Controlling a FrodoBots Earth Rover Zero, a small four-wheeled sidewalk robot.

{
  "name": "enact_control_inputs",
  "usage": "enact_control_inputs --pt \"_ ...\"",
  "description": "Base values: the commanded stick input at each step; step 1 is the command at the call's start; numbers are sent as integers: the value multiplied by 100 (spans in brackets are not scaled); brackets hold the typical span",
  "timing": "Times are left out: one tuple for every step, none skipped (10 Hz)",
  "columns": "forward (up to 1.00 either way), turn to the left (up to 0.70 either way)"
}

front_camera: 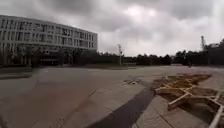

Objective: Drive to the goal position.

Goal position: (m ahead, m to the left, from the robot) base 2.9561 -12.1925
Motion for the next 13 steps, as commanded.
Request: enact_control_inputs --pt "70 0" --pt "70 0" --pt "70 0" --pt "70 0" --pt "70 0" --pt "70 0" --pt "70 0" --pt "70 0" --pt "70 8" --pt "70 34" --pt "70 35" --pt "70 35" --pt "70 10"
